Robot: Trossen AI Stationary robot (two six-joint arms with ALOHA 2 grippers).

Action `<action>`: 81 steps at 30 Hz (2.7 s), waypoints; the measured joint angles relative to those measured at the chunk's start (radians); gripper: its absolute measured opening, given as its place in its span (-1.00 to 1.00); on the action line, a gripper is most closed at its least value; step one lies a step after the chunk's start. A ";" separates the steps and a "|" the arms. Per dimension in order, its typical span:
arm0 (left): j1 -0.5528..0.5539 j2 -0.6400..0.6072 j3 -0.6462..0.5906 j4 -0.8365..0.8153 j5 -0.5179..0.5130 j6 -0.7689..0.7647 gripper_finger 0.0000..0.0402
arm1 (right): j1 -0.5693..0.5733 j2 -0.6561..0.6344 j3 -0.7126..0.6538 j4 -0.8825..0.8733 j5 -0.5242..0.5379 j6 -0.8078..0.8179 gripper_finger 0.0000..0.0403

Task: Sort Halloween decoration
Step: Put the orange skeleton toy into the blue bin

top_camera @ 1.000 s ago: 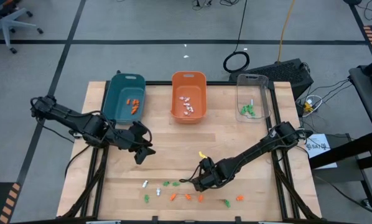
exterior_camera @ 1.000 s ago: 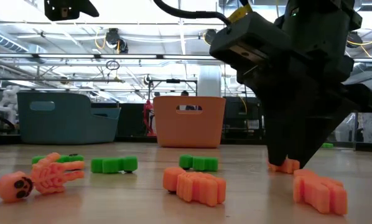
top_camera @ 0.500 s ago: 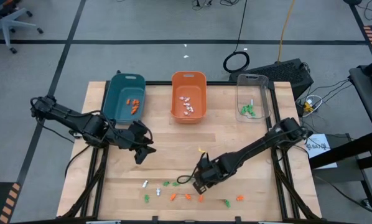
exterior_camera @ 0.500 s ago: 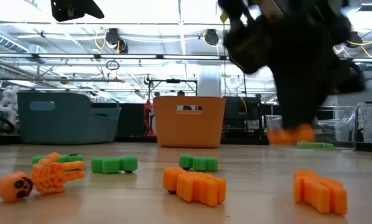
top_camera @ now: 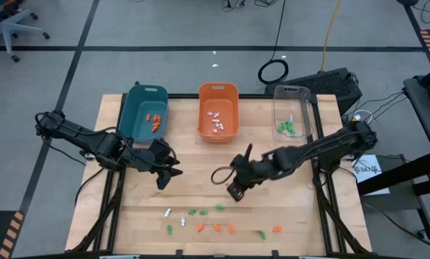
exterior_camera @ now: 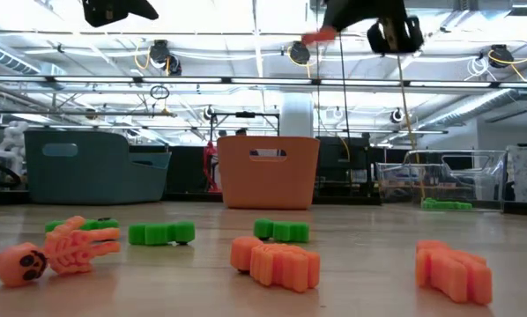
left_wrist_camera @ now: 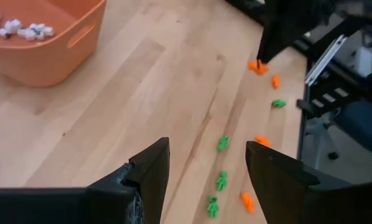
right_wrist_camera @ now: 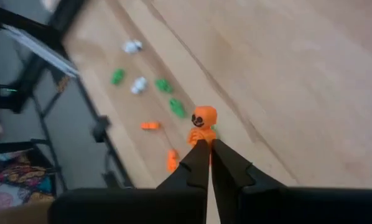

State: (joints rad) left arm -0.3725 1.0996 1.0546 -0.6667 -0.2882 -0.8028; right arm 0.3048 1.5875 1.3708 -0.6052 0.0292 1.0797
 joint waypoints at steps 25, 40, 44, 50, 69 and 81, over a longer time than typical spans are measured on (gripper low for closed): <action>0.180 0.000 0.000 0.184 -0.025 0.004 0.05 | -0.187 -0.242 0.000 0.230 0.081 -0.777 -1.00; 0.203 0.000 0.000 0.189 -0.029 0.000 0.05 | -0.197 -0.300 0.001 0.326 0.186 -1.396 -1.00; 0.203 0.000 0.000 0.189 -0.039 0.000 0.05 | -0.199 -0.299 0.001 0.363 0.187 -1.445 -1.00; 0.203 0.000 0.000 0.189 -0.055 0.005 0.05 | -0.199 -0.299 0.001 0.370 0.186 -1.466 -1.00; 0.203 0.000 0.000 0.243 -0.062 0.000 0.05 | -0.199 -0.299 0.001 0.369 0.180 -0.980 -1.00; 0.202 0.000 0.000 0.460 -0.109 0.130 0.05 | -0.199 -0.299 0.001 0.338 0.180 -0.854 -1.00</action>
State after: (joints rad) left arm -0.1703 1.0996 1.0542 -0.2071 -0.3968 -0.6731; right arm 0.1059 1.2881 1.3716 -0.2672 0.2092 0.2253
